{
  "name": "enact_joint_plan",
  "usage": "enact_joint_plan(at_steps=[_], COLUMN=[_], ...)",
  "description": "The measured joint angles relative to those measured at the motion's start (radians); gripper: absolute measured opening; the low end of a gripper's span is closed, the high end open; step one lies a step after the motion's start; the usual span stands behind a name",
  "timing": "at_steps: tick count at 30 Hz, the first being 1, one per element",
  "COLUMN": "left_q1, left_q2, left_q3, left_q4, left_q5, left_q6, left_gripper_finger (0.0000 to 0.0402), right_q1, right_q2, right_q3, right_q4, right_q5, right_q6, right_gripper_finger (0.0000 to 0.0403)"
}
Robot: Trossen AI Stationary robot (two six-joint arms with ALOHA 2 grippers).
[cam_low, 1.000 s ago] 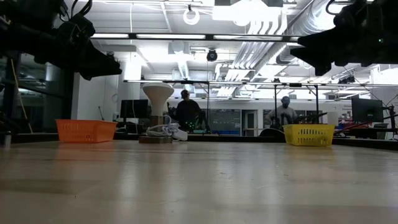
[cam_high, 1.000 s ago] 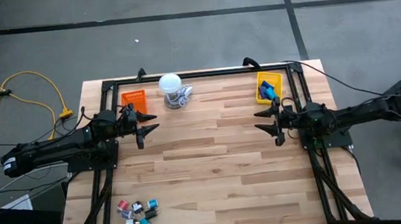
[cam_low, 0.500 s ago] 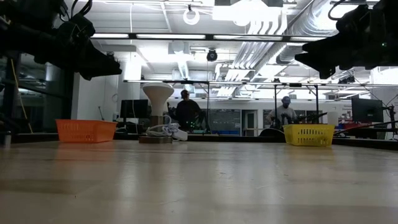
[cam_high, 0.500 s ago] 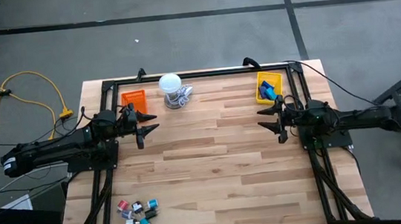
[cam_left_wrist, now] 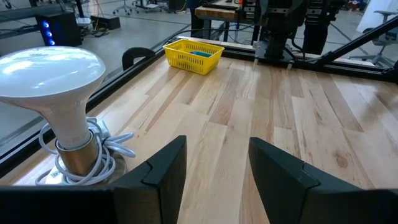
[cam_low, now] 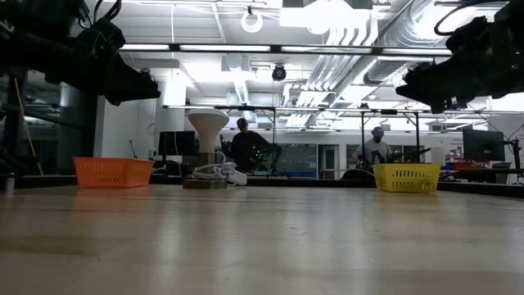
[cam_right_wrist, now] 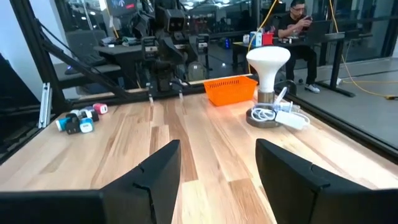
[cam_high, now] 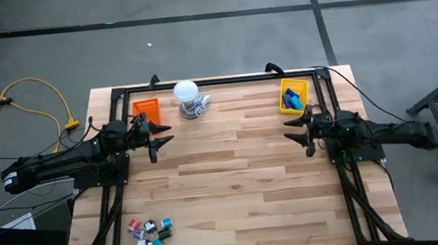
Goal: Pick & Place Office items
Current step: Put the top light blue charger adapter into the orange basket
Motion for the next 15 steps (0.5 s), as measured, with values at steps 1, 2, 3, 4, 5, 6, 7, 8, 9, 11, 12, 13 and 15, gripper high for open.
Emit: enact_joint_plan(at_steps=[1,2,3,4,5,6,7,8,9,11,12,13,15], left_q1=[0.000,0.000,0.000,0.000,0.000,0.000,0.000,0.000,0.000,0.000,0.000,0.000,0.000], left_q2=[0.000,0.000,0.000,0.000,0.000,0.000,0.000,0.000,0.000,0.000,0.000,0.000,0.000], left_q3=[0.000,0.000,0.000,0.000,0.000,0.000,0.000,0.000,0.000,0.000,0.000,0.000,0.000], left_q4=[0.000,0.000,0.000,0.000,0.000,0.000,0.000,0.000,0.000,0.000,0.000,0.000,0.000], left_q5=[0.000,0.000,0.000,0.000,0.000,0.000,0.000,0.000,0.000,0.000,0.000,0.000,0.000], left_q6=[0.000,0.000,0.000,0.000,0.000,0.000,0.000,0.000,0.000,0.000,0.000,0.000,0.000], left_gripper_finger=[0.0167,0.0167,0.0167,0.0167,0.0167,0.0167,0.0167,0.0167,0.0167,0.0167,0.0167,0.0167,0.0167], right_q1=[0.000,0.000,0.000,0.000,0.000,0.000,0.000,0.000,0.000,0.000,0.000,0.000,0.000], right_q2=[-0.013,-0.025,-0.039,-0.051,-0.060,-0.065,-0.070,-0.076,-0.080,-0.083,-0.083,-0.084,-0.084], right_q3=[0.000,-0.001,-0.001,-0.001,-0.001,-0.001,-0.001,-0.001,-0.001,-0.001,-0.001,-0.001,-0.001], right_q4=[-0.022,-0.039,-0.043,-0.044,-0.044,-0.046,-0.049,-0.049,-0.049,-0.051,-0.051,-0.051,-0.053], right_q5=[0.000,-0.001,-0.004,-0.009,-0.014,-0.016,-0.021,-0.023,-0.024,-0.025,-0.025,-0.025,-0.025], right_q6=[-0.002,-0.003,-0.003,-0.004,-0.005,-0.007,-0.012,-0.019,-0.022,-0.023,-0.024,-0.024,-0.024], right_gripper_finger=[0.0195,0.0195,0.0195,0.0195,0.0195,0.0195,0.0195,0.0195,0.0195,0.0195,0.0195,0.0195,0.0195])
